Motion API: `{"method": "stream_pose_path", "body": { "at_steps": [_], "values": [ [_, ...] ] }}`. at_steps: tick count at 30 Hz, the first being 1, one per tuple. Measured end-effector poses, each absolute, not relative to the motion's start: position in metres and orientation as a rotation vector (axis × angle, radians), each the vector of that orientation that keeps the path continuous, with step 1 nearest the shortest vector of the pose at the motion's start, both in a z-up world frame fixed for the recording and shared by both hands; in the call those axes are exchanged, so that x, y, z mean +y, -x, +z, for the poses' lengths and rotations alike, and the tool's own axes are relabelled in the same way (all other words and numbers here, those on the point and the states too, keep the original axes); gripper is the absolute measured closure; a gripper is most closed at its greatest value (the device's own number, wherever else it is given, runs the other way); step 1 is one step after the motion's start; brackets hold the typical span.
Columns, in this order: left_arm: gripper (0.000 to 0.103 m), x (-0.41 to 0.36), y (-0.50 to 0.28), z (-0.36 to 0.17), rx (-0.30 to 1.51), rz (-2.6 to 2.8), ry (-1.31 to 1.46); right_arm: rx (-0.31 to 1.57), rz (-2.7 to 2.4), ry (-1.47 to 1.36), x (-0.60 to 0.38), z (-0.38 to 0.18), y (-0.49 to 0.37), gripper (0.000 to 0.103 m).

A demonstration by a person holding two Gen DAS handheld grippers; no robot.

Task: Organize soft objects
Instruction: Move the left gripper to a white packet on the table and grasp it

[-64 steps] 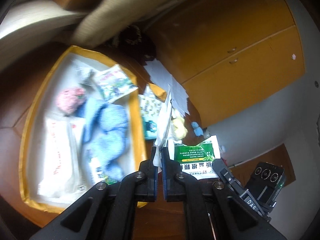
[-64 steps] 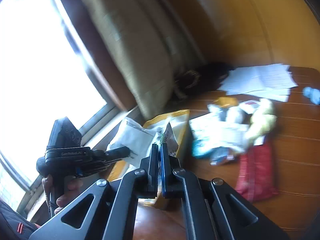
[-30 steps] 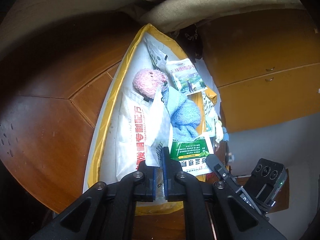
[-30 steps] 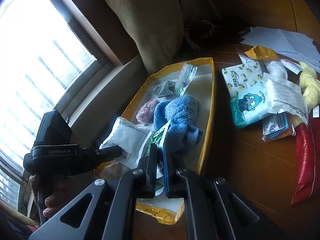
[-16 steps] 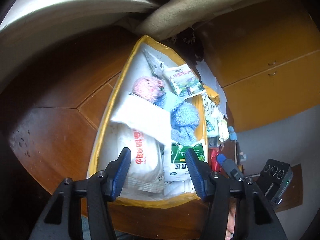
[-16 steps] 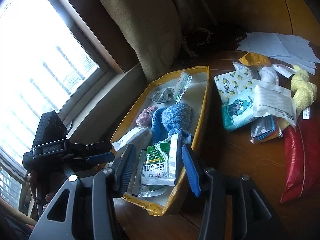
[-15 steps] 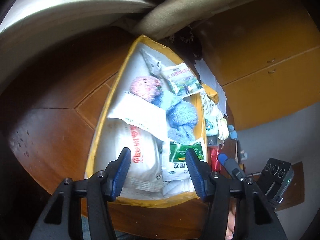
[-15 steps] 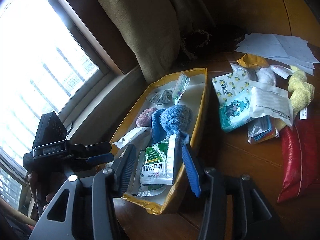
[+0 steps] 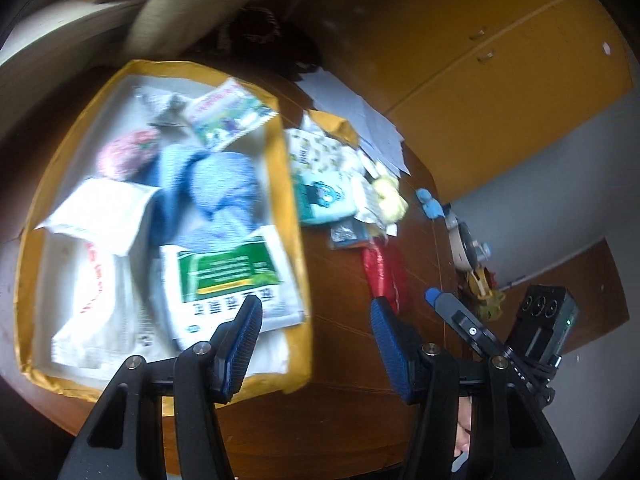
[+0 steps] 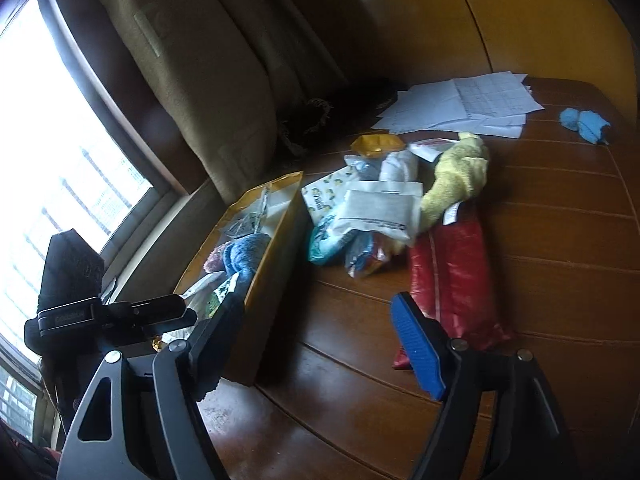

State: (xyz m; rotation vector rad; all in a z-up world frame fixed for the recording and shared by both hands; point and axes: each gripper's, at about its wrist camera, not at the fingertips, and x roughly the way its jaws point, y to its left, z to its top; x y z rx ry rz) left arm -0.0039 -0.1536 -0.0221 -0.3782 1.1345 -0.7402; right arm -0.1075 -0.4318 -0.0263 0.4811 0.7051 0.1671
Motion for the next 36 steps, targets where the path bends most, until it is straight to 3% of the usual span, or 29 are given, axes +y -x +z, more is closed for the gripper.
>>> {"method": "stream_pose_path", "body": {
  "at_steps": [13, 22, 36],
  "values": [
    [0.044, -0.234, -0.027, -0.014, 1.158, -0.747, 0.278, 0.788, 0.042, -0.468, -0.487, -0.037, 0.082, 0.027],
    [0.044, -0.289, -0.074, -0.036, 1.218, -0.7, 0.264, 0.759, -0.056, -0.482, -0.509, -0.064, 0.064, 0.027],
    [0.048, -0.321, -0.09, -0.045, 1.231, -0.647, 0.267, 0.756, 0.073, -0.567, -0.508, -0.067, 0.066, 0.027]
  ]
}}
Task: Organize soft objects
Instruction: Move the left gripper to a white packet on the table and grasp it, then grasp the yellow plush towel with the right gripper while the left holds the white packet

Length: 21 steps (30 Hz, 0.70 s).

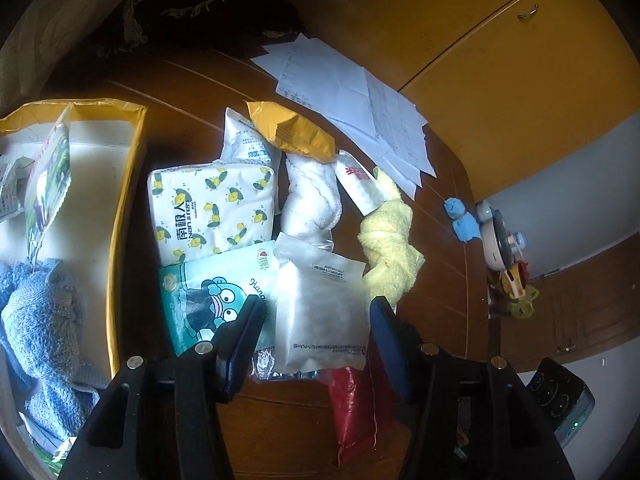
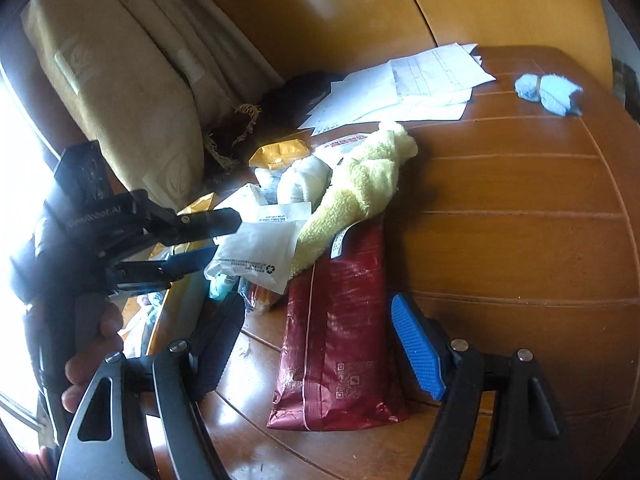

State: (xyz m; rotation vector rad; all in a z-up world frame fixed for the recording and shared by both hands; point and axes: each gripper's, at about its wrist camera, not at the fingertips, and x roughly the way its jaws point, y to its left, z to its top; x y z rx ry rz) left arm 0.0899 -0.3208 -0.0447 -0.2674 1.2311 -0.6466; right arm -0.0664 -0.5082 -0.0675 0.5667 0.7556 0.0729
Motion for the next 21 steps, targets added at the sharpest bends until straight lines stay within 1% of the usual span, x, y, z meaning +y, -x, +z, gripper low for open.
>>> {"method": "stream_pose_path", "body": {
  "at_steps": [1, 2, 3, 4, 5, 9, 11, 21],
  "values": [
    [0.05, -0.32, -0.091, -0.046, 1.231, -0.64, 0.28, 0.753, 0.076, -0.575, -0.51, -0.068, 0.067, 0.027],
    [0.059, -0.319, -0.091, -0.046, 1.229, -0.634, 0.283, 0.748, 0.08, -0.585, -0.511, -0.068, 0.067, 0.027],
    [0.071, -0.318, -0.091, -0.047, 1.228, -0.624, 0.286, 0.743, 0.079, -0.592, -0.512, -0.068, 0.068, 0.027],
    [0.076, -0.317, -0.091, -0.047, 1.228, -0.623, 0.287, 0.741, 0.074, -0.592, -0.512, -0.067, 0.068, 0.027],
    [0.081, -0.317, -0.091, -0.046, 1.232, -0.628, 0.29, 0.74, 0.07, -0.587, -0.512, -0.068, 0.069, 0.027],
    [0.092, -0.312, -0.085, -0.04, 1.224, -0.692, 0.333, 0.755, 0.065, -0.594, -0.513, -0.071, 0.067, 0.027],
    [0.096, -0.308, -0.078, -0.035, 1.213, -0.731, 0.349, 0.756, 0.059, -0.592, -0.514, -0.072, 0.067, 0.027],
    [0.096, -0.255, -0.052, -0.019, 1.177, -0.863, 0.468, 0.763, 0.052, -0.601, -0.516, -0.074, 0.066, 0.027]
  ]
}}
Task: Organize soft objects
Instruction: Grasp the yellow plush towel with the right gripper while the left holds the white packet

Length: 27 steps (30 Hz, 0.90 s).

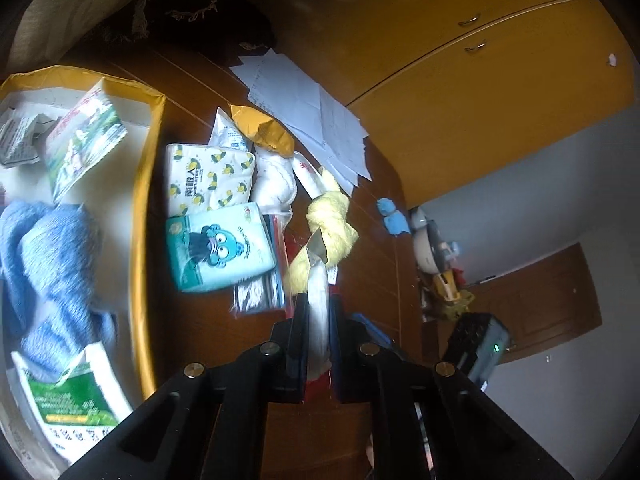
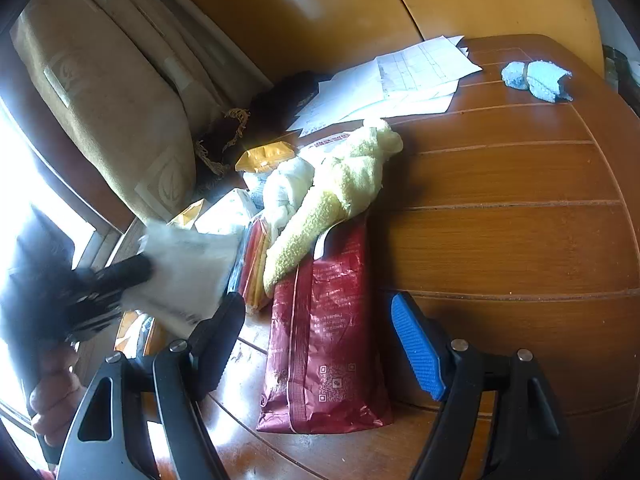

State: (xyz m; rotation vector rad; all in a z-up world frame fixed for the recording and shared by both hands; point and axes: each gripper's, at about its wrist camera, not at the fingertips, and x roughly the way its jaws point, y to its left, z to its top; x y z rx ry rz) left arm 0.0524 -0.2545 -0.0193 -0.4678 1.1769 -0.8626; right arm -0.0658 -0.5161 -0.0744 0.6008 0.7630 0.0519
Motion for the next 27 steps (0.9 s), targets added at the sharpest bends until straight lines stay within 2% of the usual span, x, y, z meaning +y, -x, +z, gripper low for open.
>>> {"method": "stream_pose_path", "body": {
  "at_steps": [6, 15, 20, 22, 23, 25, 27],
  "values": [
    [0.096, -0.225, -0.043, -0.018, 1.167, -0.929, 0.541, 0.809, 0.015, -0.601, -0.516, -0.059, 0.052, 0.027],
    [0.096, -0.177, -0.042, -0.018, 1.126, -0.936, 0.606, 0.892, -0.11, -0.538, -0.537, -0.05, -0.022, 0.028],
    [0.096, -0.159, -0.049, -0.024, 1.131, -0.922, 0.636, 0.951, -0.154, -0.513, -0.534, -0.061, -0.061, 0.039],
    [0.096, -0.154, -0.05, -0.025, 1.13, -0.921, 0.644, 0.976, -0.168, -0.507, -0.534, -0.068, -0.068, 0.05],
    [0.096, -0.153, -0.051, -0.025, 1.131, -0.92, 0.644, 0.975, -0.164, -0.521, -0.534, -0.071, -0.069, 0.051],
    [0.096, -0.151, -0.051, -0.027, 1.139, -0.922, 0.648, 0.956, -0.159, -0.535, -0.531, -0.069, -0.065, 0.061],
    [0.096, -0.15, -0.052, -0.029, 1.143, -0.922, 0.653, 0.934, -0.177, -0.542, -0.528, -0.065, -0.06, 0.061]
  ]
}}
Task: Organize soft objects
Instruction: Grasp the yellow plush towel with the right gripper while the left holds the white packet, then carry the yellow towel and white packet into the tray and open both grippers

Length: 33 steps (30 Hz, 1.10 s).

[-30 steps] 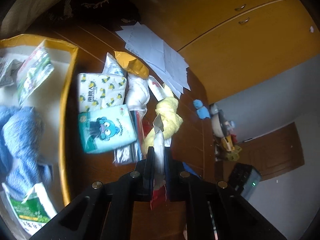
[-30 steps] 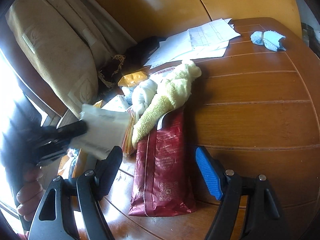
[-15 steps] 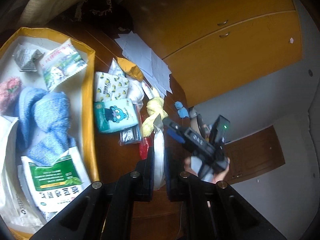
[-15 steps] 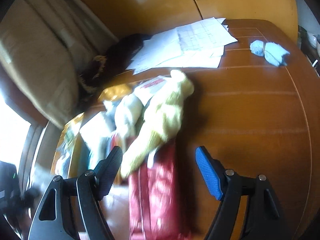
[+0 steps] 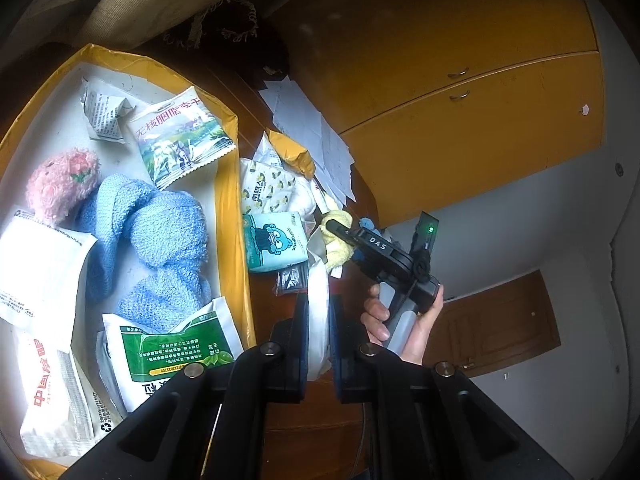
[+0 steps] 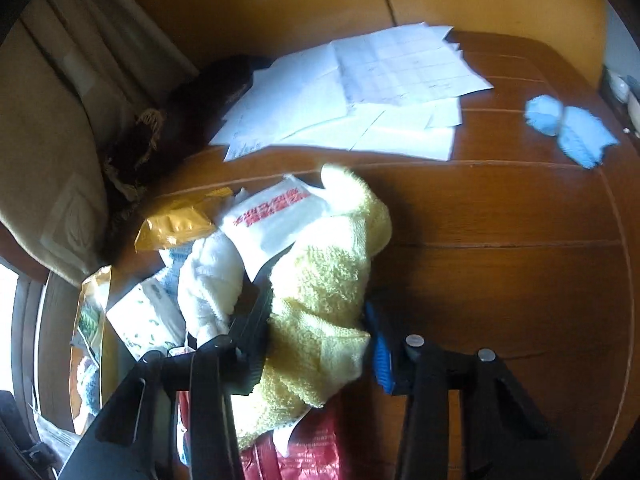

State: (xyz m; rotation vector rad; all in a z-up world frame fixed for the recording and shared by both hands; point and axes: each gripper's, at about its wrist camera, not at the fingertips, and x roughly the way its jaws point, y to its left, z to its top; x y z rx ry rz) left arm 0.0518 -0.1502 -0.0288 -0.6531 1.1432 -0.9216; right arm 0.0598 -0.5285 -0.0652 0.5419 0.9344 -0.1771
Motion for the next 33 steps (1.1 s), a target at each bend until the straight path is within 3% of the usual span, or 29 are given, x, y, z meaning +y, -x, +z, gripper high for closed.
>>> {"method": "stream_pose_path", "body": {
  "at_steps": [13, 23, 33],
  "values": [
    [0.096, -0.129, -0.035, -0.009, 1.078, -0.907, 0.663, 0.748, -0.151, -0.605, -0.542, -0.018, 0.013, 0.061],
    [0.096, -0.084, -0.033, 0.012, 0.977, -0.831, 0.693, 0.62, 0.121, -0.348, -0.449, 0.053, 0.048, 0.061],
    [0.096, -0.048, -0.058, 0.002, 0.95, -0.745, 0.753, 0.666, 0.327, -0.166, -0.353, 0.046, 0.015, 0.061]
  ]
}}
